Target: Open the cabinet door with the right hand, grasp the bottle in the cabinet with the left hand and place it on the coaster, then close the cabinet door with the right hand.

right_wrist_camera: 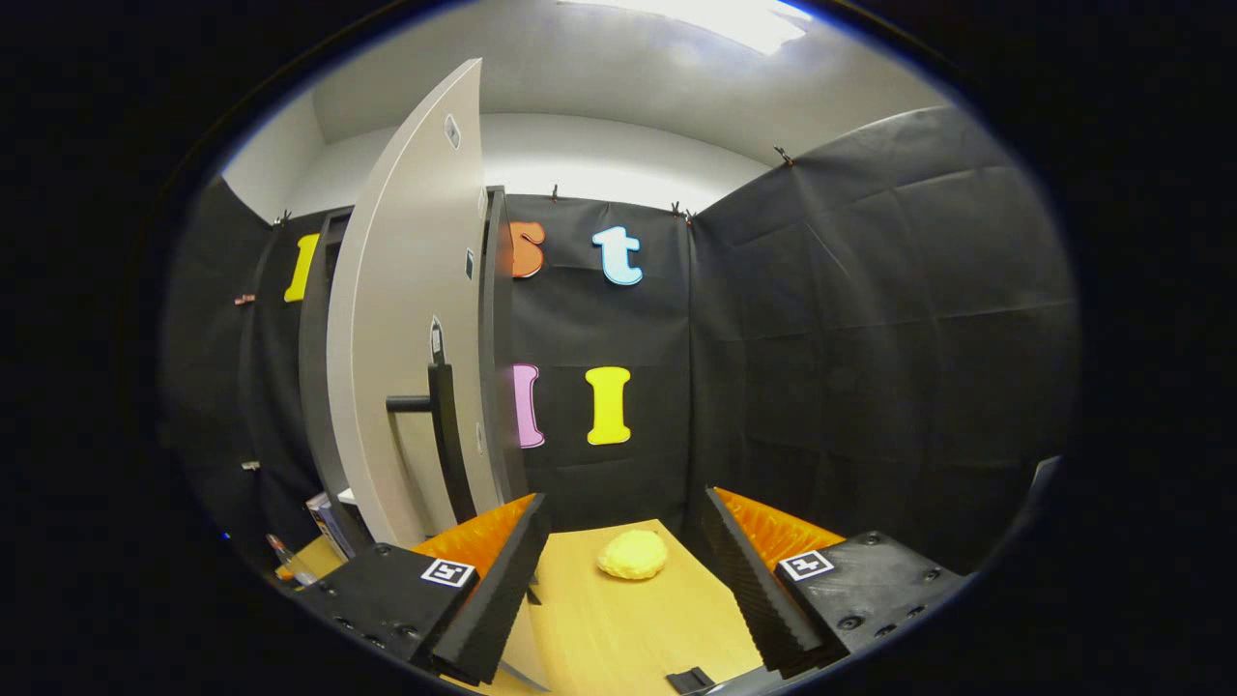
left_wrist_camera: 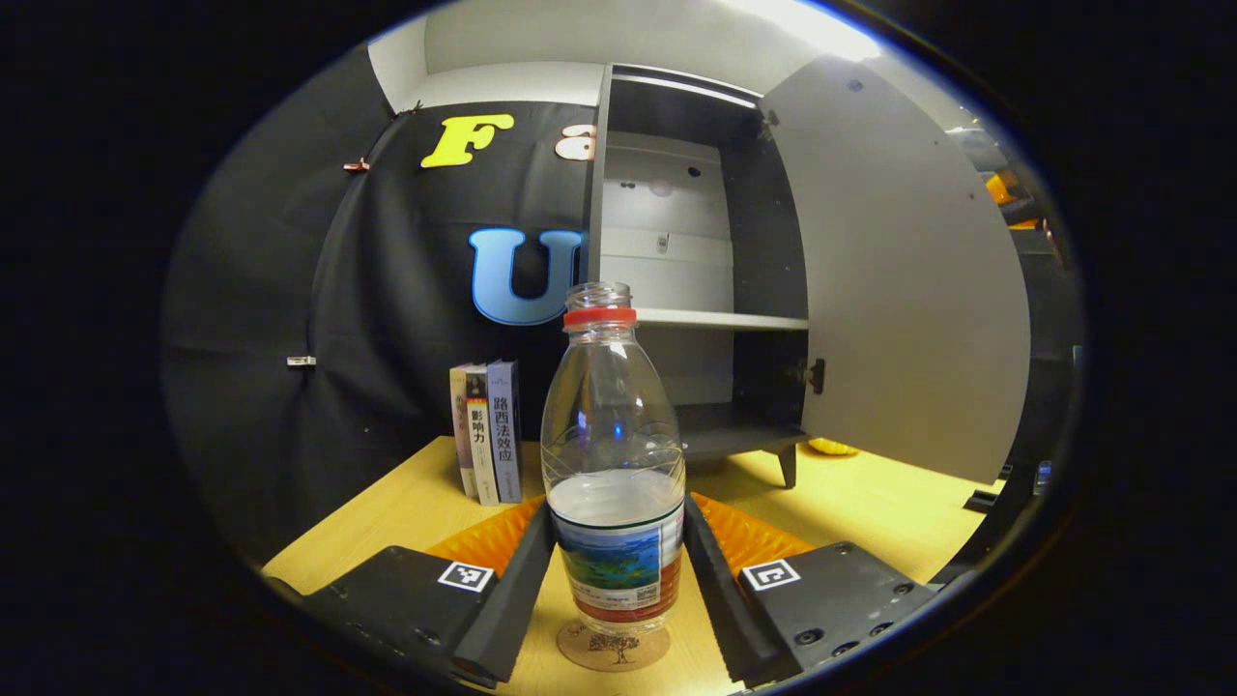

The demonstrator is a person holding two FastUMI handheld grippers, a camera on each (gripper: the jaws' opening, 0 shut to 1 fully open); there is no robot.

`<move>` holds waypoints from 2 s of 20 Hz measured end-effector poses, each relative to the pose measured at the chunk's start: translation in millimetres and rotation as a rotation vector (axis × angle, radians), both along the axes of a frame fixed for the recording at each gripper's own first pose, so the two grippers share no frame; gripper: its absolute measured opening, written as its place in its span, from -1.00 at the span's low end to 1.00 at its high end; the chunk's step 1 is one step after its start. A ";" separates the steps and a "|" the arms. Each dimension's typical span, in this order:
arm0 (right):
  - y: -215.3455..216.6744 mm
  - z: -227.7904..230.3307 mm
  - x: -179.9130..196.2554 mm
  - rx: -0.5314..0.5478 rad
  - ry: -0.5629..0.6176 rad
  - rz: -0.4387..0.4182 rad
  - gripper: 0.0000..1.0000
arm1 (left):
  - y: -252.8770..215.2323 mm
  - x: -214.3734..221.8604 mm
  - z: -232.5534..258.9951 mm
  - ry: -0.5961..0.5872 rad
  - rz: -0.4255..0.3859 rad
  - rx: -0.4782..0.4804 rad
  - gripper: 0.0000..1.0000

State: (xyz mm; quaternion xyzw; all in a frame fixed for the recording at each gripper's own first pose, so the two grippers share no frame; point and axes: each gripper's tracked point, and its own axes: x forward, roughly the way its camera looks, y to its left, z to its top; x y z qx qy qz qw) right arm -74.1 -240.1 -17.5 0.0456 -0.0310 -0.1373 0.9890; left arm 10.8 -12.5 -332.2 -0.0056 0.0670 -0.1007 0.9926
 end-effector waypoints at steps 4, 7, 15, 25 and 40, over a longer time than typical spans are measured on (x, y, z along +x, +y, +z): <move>-14.3 -5.8 3.0 0.030 0.033 -0.041 0.94 | -1.3 -1.2 -36.4 -0.001 -0.009 0.031 0.58; -23.1 -12.2 4.7 0.037 0.059 -0.074 0.95 | 0.7 3.0 -51.4 -0.006 -0.003 0.009 0.58; -27.7 -20.2 2.5 0.026 0.096 -0.103 0.95 | 0.5 -1.0 -67.6 0.002 -0.007 -0.005 0.59; -27.3 -19.4 -3.5 0.024 0.099 -0.073 0.95 | -7.1 -10.4 -58.1 0.039 -0.018 0.013 0.88; -14.2 5.0 18.4 -0.080 0.057 0.015 0.94 | 31.9 -30.9 170.0 0.008 0.198 0.079 0.89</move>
